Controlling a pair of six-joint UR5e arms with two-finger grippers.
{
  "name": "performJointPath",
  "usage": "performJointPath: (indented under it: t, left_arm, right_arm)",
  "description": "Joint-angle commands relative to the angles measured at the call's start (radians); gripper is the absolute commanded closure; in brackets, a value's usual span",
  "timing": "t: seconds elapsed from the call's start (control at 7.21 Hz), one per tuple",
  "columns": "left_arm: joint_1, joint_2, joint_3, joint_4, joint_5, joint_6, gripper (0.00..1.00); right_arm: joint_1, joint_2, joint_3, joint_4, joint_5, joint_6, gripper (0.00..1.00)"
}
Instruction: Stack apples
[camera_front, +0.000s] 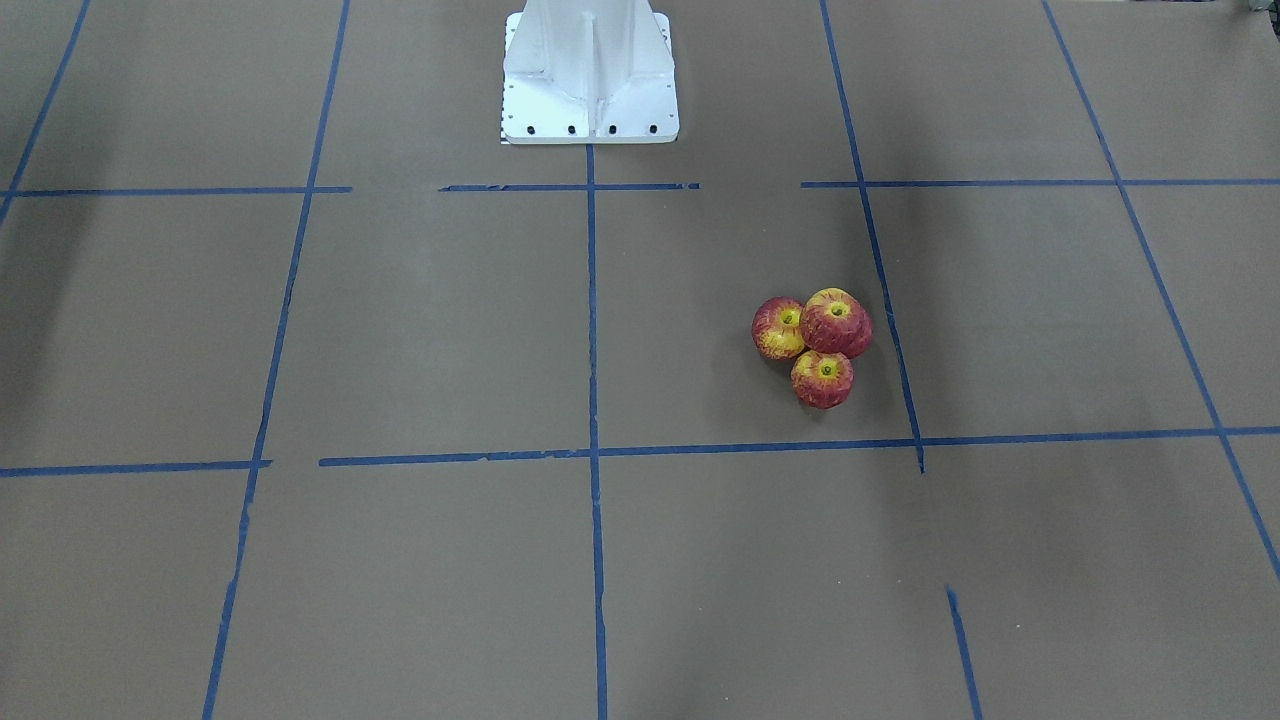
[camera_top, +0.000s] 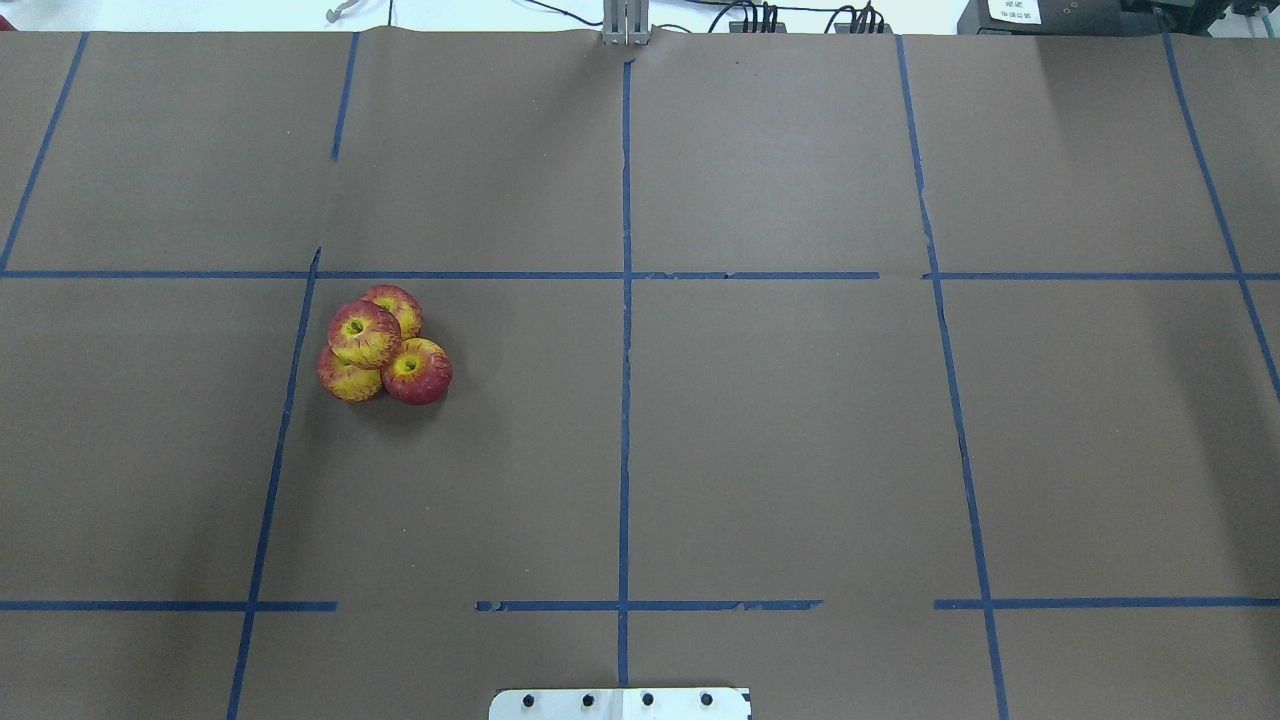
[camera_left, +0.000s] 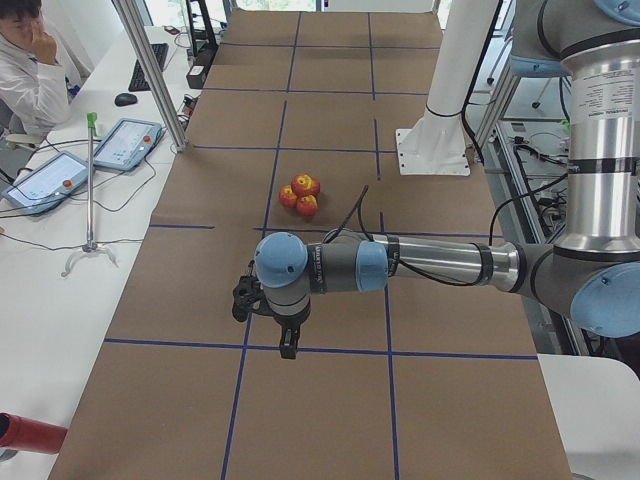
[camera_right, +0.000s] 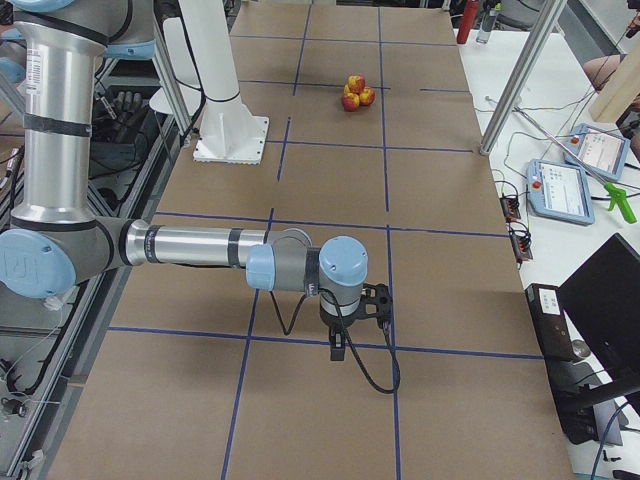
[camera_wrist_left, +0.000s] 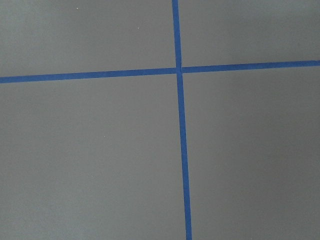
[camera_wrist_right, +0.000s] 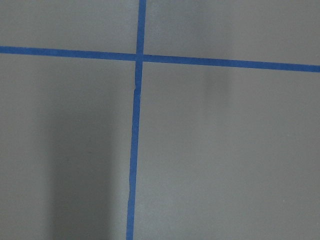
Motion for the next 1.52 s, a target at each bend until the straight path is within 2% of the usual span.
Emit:
performJointPath:
  t: [0.0, 0.55, 1.39]
  left_arm:
    - [0.001, 0.001, -0.004, -0.004, -0.001, -0.036, 0.0]
    - [-0.001, 0.001, -0.009, -0.049, 0.001, -0.029, 0.0]
    - [-0.001, -0.015, 0.001, -0.049, -0.01, -0.033, 0.0]
  right_arm:
    - [0.0, 0.0, 0.0, 0.0, 0.0, 0.0, 0.0]
    - [0.0, 0.0, 0.0, 0.0, 0.0, 0.0, 0.0]
    - [0.0, 0.0, 0.0, 0.0, 0.0, 0.0, 0.0]
